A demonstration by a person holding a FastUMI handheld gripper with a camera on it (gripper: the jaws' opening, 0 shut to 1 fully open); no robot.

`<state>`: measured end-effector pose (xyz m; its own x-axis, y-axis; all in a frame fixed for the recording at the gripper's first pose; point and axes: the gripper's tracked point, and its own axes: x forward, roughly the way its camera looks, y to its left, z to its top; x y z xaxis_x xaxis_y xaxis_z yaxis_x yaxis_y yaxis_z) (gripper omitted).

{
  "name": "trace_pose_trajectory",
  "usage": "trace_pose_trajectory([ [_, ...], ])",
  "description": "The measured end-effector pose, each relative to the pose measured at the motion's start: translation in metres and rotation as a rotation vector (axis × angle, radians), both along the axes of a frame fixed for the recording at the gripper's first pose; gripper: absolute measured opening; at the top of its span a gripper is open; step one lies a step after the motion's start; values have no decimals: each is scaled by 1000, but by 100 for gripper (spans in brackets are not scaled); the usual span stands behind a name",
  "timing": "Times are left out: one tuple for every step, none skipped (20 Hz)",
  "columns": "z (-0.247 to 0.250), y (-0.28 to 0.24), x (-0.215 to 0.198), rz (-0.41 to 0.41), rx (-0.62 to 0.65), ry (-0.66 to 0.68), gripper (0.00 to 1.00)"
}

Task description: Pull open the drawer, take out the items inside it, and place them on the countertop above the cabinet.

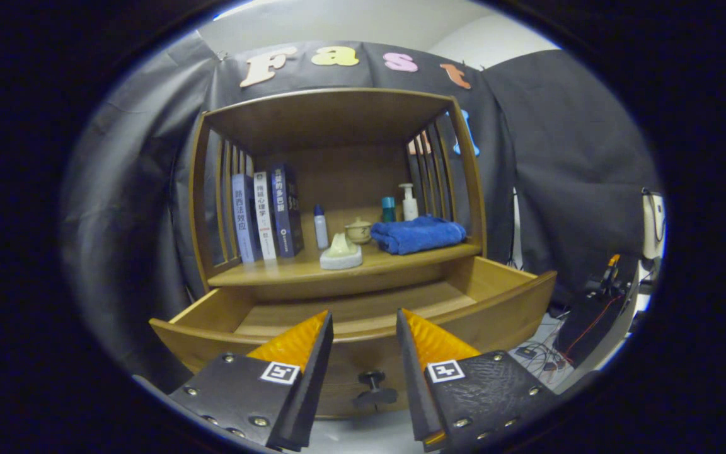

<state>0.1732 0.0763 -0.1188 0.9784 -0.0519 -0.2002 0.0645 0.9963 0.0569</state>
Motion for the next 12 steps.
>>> trace_pose_trajectory([
  [-5, -1, -1, 1, -5, 16, 59],
  [-8, 1, 0, 8, -3, 29, 59],
  [-10, 5, 2, 16, 1, 33, 59],
  [-13, 8, 0, 31, 11, 39, 59],
  [-11, 8, 2, 32, 18, 32, 59],
  [-13, 7, 2, 37, 28, 35, 58],
  [-13, 6, 2, 39, 45, 33, 58],
  [-14, 6, 2, 41, 68, 32, 58],
  [-15, 5, 3, 42, 88, 30, 62],
  [-16, 2, 1, 36, 103, 30, 66],
  [-17, 1, 3, 32, 114, 29, 70],
  [-17, 2, 2, 35, 122, 31, 75],
])
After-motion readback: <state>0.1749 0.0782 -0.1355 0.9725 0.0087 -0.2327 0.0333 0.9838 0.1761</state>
